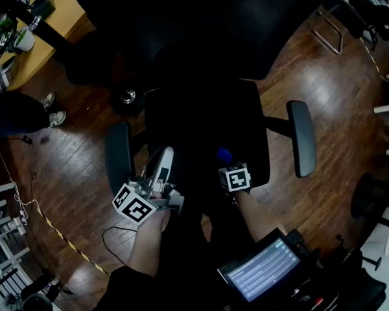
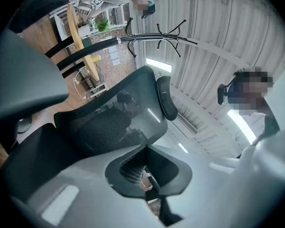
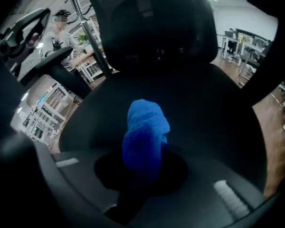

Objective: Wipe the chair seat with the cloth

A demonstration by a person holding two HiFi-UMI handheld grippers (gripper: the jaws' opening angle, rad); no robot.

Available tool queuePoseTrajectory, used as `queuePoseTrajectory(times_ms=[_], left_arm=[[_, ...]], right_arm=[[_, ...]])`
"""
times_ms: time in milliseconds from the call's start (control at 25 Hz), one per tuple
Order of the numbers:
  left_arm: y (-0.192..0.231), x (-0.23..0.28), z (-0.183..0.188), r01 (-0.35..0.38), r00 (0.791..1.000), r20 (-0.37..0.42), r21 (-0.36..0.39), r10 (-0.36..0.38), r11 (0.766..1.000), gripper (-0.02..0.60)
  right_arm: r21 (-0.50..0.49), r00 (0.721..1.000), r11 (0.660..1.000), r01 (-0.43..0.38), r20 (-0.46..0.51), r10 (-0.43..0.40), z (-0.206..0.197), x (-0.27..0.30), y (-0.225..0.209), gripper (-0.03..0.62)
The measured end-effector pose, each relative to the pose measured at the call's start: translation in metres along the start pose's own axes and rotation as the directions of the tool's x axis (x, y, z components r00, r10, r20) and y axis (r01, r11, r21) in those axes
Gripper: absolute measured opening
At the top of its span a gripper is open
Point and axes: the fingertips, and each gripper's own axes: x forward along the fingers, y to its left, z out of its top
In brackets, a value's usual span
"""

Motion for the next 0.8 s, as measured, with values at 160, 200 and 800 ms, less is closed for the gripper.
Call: queuePoseTrajectory(times_ms=[160, 200, 800], left_arm=[[-0.010, 0.016, -0.017, 0.023, 0.999, -0.042, -0.001, -0.023, 1.000, -0.009], [-0.012, 0.019, -0.021, 0.027, 0.998, -0.050, -0.002, -0.027, 1.000, -0.009], [-0.086, 0.029, 0.016, 0.056, 0.992, -0.112, 0.033, -0.052, 0.998, -0.009]], right_arm=[[0.081, 0.994, 0.991, 0.104, 0.031, -0.107, -0.007, -0.039, -0.066, 0.044], [0.097, 0.992, 0.988, 0.117, 0.041, -0.122, -0.009, -0.044, -0.078, 0.044], [0.073, 0.909, 0.978, -0.194, 0.388, 0.151, 0.100, -0.161, -0.018, 0.044]])
